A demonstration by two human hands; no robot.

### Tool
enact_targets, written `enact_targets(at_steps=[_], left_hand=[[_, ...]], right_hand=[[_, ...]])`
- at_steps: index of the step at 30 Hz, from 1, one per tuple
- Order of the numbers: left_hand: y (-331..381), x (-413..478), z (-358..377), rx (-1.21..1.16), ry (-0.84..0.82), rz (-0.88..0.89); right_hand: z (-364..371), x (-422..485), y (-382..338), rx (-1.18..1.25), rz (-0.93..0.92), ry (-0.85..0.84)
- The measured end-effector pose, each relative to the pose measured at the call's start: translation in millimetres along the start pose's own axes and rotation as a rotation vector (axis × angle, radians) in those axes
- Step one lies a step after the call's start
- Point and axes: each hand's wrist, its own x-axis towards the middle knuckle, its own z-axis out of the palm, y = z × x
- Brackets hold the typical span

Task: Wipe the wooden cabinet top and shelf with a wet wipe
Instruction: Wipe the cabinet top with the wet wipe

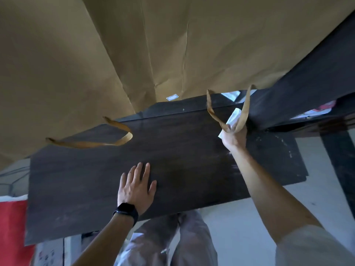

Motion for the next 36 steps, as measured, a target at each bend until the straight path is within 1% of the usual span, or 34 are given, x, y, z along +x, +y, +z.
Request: enact_targets(at_steps=[1,3,5,7,9,10,12,15,16,17,19,21,23,26,29,32,35,36], left_hand=[[1.9,1.7,1.5,-0.013,0.002,-0.001],[8.3,6.7,4.8,-0.039,0.0,0.013],[18.2,12.9,7.6,-0.055,-0.017,0.036],[30.4,18.7,8.6,-0.076,-0.031,0.045],[42.6,22.3,10.8,-0.082,-0.037,0.036],[48.6,22.8,12.4,-0.078,-0.049,0.017],[60.4,20.0,17.8,-0.091,-0.054,-0.043],[78.7,16.0,22.6,-0.103,-0.073,-0.115],[82.4,14.7,24.3,-0.096,-0.07,-0.138],[83.0,13.8,24.7,-0.091,-0.066,-0.157],[94.9,12.7,24.3,-0.112,-0.071,-0.202],[108.0,10.5,23.4,-0.135,-0.083,-0.244],[123.6,9.2,22.1,-0.136,-0.111,-0.267],[146.0,4.8,21.1,-0.147,-0.123,-0.271],[166.5,-0.4,24.2,-0.147,-0.124,-0.263],[178.0,-5.1,29.4,-0.157,-0.114,-0.277],[179.5,-9.5,34.5,-0.18,-0.1,-0.292],[178.5,-11.4,36.3,-0.18,-0.097,-0.294]], right_hand=[[-6.9,-5.0,9.6,-0.05,-0.089,0.028],[-16.7,-9.6,26.2,-0.234,-0.286,0.065],[-22.5,-2.8,31.4,-0.413,-0.426,0.046],[-20.1,12.0,31.6,-0.599,-0.554,-0.044],[-14.4,28.4,32.0,-0.748,-0.557,-0.153],[-10.4,35.9,32.7,-0.76,-0.533,-0.188],[0.0,44.4,32.6,-0.68,-0.447,-0.196],[12.1,44.3,23.9,-0.536,-0.318,-0.047],[14.1,41.0,20.6,-0.484,-0.277,-0.042],[16.4,35.7,16.3,-0.453,-0.232,-0.064],[11.1,21.8,25.2,-0.464,-0.155,-0.114],[4.7,-3.3,47.7,-0.473,-0.088,-0.148],[-4.1,-39.9,74.3,-0.472,-0.067,-0.172],[-21.9,-102.9,114.0,-0.515,-0.133,-0.188],[-33.1,-137.7,143.9,-0.548,-0.221,-0.218],[-36.8,-131.6,146.7,-0.591,-0.345,-0.252],[-31.6,-94.5,124.1,-0.611,-0.507,-0.294],[-28.3,-80.7,114.5,-0.63,-0.59,-0.307]])
